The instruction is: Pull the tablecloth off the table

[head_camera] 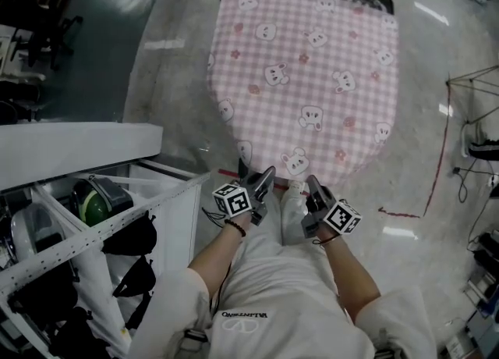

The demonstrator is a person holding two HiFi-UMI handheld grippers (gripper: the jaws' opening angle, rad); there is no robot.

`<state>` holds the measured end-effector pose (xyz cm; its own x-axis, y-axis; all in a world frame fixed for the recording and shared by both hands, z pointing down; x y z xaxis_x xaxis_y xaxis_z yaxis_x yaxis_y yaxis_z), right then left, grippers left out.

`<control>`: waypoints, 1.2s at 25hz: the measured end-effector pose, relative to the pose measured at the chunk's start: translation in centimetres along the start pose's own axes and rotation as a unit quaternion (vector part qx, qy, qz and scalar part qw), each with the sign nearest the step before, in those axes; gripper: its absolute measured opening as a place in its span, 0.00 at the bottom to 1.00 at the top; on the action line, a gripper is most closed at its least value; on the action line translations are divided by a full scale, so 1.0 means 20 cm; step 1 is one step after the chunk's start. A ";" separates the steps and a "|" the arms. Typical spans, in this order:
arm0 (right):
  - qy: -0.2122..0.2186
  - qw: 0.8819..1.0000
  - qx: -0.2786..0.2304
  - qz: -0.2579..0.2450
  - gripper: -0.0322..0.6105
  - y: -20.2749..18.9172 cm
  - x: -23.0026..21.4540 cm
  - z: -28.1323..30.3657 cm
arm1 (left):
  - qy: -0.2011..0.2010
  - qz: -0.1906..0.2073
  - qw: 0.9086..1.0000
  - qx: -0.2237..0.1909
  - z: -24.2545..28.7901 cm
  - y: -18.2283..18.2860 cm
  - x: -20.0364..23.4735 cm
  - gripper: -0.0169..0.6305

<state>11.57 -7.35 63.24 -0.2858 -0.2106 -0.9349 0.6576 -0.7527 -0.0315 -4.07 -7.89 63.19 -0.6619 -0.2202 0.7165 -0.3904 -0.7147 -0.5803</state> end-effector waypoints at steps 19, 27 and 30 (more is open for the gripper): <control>0.014 0.999 -0.041 -0.025 0.07 0.02 0.20 0.01 | -0.033 0.019 0.999 -0.011 -0.05 0.21 -0.08 0.03; 0.042 0.996 -0.057 -0.055 0.07 0.03 0.43 -0.08 | -0.061 0.052 0.997 -0.018 -0.13 0.32 -0.26 0.03; 0.054 0.994 -0.067 -0.064 0.07 0.04 0.51 -0.12 | -0.067 0.062 0.995 -0.030 -0.16 0.38 -0.34 0.03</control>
<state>10.79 -8.67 52.83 -0.3018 -0.0449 -0.9523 0.7095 -0.6779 -0.1928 -4.60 -9.75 52.63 -0.6176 -0.3930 0.6812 -0.3519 -0.6366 -0.6863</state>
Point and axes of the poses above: the fingertips, and each gripper's own axes: z forward along the fingers, x to its left, y out of its top, the point moved 2 cm from there along -z, backward along the fingers, and after that the axes turned 10 degrees about z, right-handed, at the moved point
